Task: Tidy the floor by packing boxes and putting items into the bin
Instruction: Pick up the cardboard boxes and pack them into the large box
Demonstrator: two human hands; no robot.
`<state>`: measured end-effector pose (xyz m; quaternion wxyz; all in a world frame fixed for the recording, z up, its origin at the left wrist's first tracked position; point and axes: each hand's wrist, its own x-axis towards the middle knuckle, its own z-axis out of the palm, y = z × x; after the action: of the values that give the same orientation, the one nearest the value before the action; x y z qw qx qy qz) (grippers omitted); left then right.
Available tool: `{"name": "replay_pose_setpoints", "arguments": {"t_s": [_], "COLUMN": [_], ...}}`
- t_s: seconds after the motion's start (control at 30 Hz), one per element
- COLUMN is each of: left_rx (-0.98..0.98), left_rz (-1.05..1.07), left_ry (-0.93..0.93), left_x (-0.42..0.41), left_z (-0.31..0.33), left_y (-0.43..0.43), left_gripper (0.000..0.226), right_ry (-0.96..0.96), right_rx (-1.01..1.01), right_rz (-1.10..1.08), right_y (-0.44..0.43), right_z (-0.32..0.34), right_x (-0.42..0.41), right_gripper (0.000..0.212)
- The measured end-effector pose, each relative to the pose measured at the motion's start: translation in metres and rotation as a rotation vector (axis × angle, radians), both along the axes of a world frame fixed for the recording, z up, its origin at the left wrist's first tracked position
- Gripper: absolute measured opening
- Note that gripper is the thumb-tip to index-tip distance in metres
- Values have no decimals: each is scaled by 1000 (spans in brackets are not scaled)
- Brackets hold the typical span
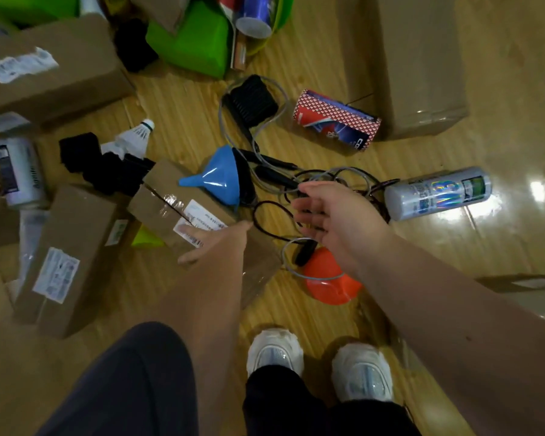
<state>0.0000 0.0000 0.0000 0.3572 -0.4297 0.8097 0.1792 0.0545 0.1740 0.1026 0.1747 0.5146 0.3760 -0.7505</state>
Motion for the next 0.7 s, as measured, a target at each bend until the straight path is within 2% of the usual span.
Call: {"name": "replay_pose_setpoints", "arguments": {"t_s": [0.07, 0.27, 0.4, 0.57, 0.7], "left_rx": [-15, -120, -129, -48, 103], "left_rz": [50, -123, -179, -488, -827], "left_ry": [10, -15, 41, 182, 235], "left_x": [4, 24, 42, 75, 103], "left_z": [7, 81, 147, 219, 233], "left_y": [1, -6, 3, 47, 97], "left_gripper": [135, 128, 128, 129, 126], "right_ry": [-24, -12, -34, -126, -373], "right_rx": [-9, -3, -26, 38, 148], "right_rz": [8, -47, -155, -269, -367], "right_y": [0, -3, 5, 31, 58], "right_z": [0, 44, 90, 122, 108], "right_x": [-2, 17, 44, 92, 141], "right_gripper": [6, 11, 17, 14, 16]}}
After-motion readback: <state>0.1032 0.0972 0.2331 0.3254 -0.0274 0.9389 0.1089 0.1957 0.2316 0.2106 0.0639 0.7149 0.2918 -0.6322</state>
